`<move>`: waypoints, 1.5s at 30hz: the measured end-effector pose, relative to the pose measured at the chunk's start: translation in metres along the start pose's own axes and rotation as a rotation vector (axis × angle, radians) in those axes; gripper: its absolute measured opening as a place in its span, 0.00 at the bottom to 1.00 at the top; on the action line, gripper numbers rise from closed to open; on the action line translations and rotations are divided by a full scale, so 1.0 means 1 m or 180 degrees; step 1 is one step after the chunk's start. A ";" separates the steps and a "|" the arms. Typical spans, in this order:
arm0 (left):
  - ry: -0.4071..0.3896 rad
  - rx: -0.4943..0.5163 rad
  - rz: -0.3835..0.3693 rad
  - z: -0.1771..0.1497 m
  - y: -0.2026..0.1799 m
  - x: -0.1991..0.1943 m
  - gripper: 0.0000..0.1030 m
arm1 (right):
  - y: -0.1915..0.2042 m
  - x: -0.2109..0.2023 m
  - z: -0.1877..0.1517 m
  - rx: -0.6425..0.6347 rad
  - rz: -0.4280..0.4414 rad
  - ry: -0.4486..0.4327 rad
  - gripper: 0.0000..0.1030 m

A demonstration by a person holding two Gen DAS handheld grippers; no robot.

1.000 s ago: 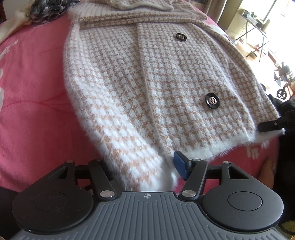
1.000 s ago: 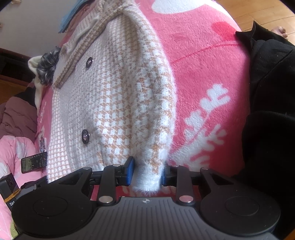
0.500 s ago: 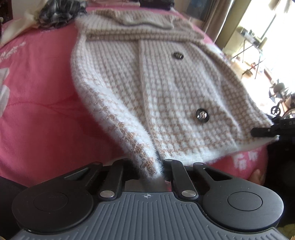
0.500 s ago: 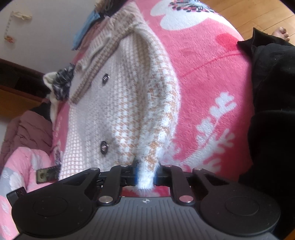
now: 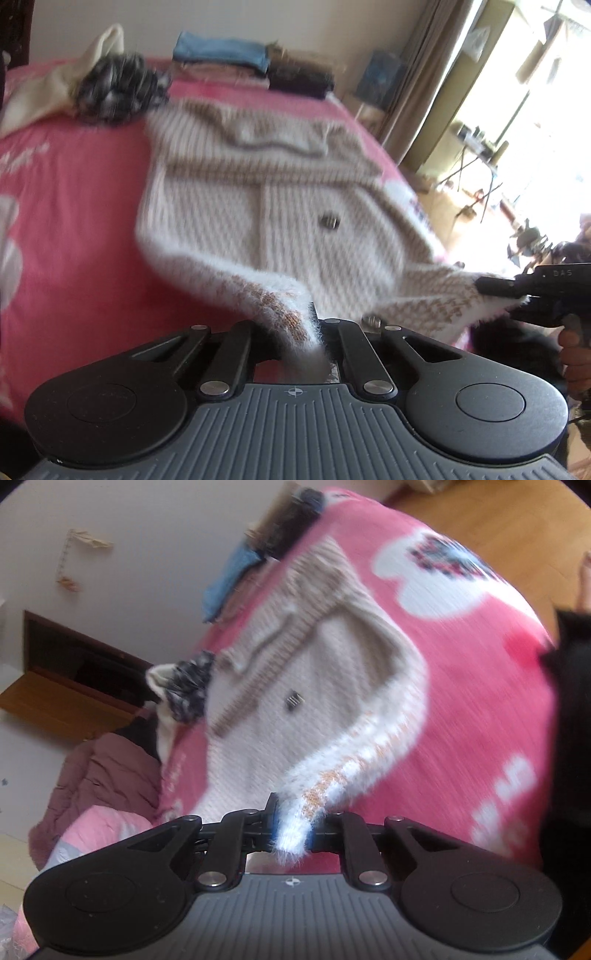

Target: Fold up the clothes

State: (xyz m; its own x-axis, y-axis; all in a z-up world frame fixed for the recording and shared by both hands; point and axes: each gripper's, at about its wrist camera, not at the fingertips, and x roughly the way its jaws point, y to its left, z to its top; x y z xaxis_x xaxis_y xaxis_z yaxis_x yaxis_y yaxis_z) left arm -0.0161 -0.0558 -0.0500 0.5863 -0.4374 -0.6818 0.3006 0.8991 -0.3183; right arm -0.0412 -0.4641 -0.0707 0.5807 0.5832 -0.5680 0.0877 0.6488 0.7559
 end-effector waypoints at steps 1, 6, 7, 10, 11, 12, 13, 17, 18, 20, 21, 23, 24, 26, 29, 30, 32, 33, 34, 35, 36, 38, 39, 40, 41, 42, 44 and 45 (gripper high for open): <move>-0.0037 -0.0006 -0.0025 0.008 0.002 0.001 0.04 | 0.006 0.002 0.008 -0.0043 0.0011 -0.0021 0.14; -0.0191 -0.0081 -0.0127 0.057 0.016 0.010 0.04 | 0.036 0.015 0.053 -0.0251 0.0085 -0.0067 0.14; -0.0214 -0.0099 -0.0145 0.067 0.020 0.013 0.04 | 0.041 0.021 0.064 -0.0279 0.0095 -0.0069 0.14; -0.0264 -0.0124 -0.0170 0.101 0.032 0.030 0.04 | 0.056 0.039 0.096 -0.0364 0.0124 -0.0076 0.14; -0.0279 -0.0130 -0.0177 0.112 0.036 0.036 0.04 | 0.062 0.045 0.107 -0.0392 0.0133 -0.0078 0.14; -0.0294 -0.0137 -0.0184 0.123 0.040 0.042 0.04 | 0.066 0.052 0.119 -0.0415 0.0145 -0.0080 0.14; -0.0294 -0.0141 -0.0184 0.134 0.044 0.050 0.04 | 0.070 0.061 0.132 -0.0426 0.0159 -0.0082 0.14; -0.0271 -0.0125 -0.0072 0.179 0.065 0.098 0.04 | 0.077 0.105 0.190 -0.0419 0.0162 -0.0062 0.14; -0.0270 -0.0117 -0.0031 0.191 0.071 0.111 0.04 | 0.075 0.120 0.207 -0.0404 0.0129 -0.0066 0.14; -0.0237 -0.0155 -0.0003 0.211 0.084 0.140 0.04 | 0.068 0.150 0.239 -0.0330 0.0078 -0.0076 0.14; -0.0203 -0.0230 -0.0001 0.219 0.092 0.156 0.04 | 0.062 0.165 0.255 -0.0270 0.0054 -0.0074 0.14; -0.0116 -0.0455 -0.0002 0.232 0.111 0.187 0.05 | 0.042 0.199 0.282 -0.0051 0.0015 -0.0025 0.14; -0.0108 -0.0554 0.0016 0.238 0.120 0.202 0.05 | 0.028 0.216 0.293 0.0121 0.0015 -0.0009 0.14; -0.0146 -0.0629 0.0030 0.244 0.131 0.220 0.06 | 0.005 0.243 0.309 0.0359 0.0049 0.0028 0.14; -0.0140 -0.0721 -0.0012 0.253 0.141 0.233 0.06 | -0.010 0.268 0.322 0.0507 0.0031 -0.0024 0.14; -0.0116 -0.0798 -0.0048 0.255 0.147 0.237 0.06 | -0.011 0.273 0.326 0.0513 0.0052 -0.0021 0.14; -0.0035 -0.1028 -0.0158 0.257 0.161 0.243 0.08 | -0.014 0.281 0.331 0.0558 0.0113 -0.0003 0.16; 0.0000 -0.1191 -0.0247 0.257 0.169 0.245 0.10 | -0.018 0.285 0.334 0.0662 0.0151 0.0035 0.17; 0.0009 -0.1391 -0.0367 0.256 0.179 0.245 0.11 | -0.024 0.287 0.336 0.0804 0.0185 0.0080 0.17; -0.0002 -0.1591 -0.0488 0.253 0.187 0.242 0.12 | -0.031 0.287 0.338 0.0966 0.0234 0.0114 0.19; -0.0016 -0.1783 -0.0598 0.250 0.194 0.239 0.14 | -0.037 0.286 0.339 0.1128 0.0294 0.0139 0.22; -0.0038 -0.2001 -0.0682 0.245 0.202 0.230 0.16 | -0.043 0.278 0.340 0.1316 0.0366 0.0116 0.31; -0.0045 -0.2045 -0.0679 0.245 0.204 0.225 0.17 | -0.043 0.270 0.341 0.1317 0.0349 0.0067 0.40; -0.0048 -0.2053 -0.0654 0.246 0.205 0.221 0.17 | -0.042 0.262 0.342 0.1318 0.0331 0.0017 0.45; -0.0053 -0.2074 -0.0646 0.247 0.207 0.217 0.17 | -0.042 0.254 0.343 0.1320 0.0306 -0.0031 0.52; -0.0051 -0.2113 -0.0672 0.247 0.209 0.213 0.18 | -0.042 0.246 0.344 0.1324 0.0261 -0.0078 0.57; -0.0026 -0.2190 -0.0765 0.250 0.214 0.210 0.23 | -0.043 0.228 0.343 0.1351 0.0209 -0.0154 0.58; 0.0007 -0.2205 -0.0761 0.253 0.215 0.211 0.30 | -0.042 0.219 0.341 0.1349 0.0190 -0.0183 0.58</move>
State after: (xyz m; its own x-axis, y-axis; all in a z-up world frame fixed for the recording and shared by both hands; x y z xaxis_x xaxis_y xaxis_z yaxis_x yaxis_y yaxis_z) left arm 0.3622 0.0408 -0.0957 0.5626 -0.6237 -0.5426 -0.1249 0.5847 -0.8016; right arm 0.3585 -0.5307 -0.1161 0.6380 0.5778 -0.5091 0.3703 0.3495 0.8607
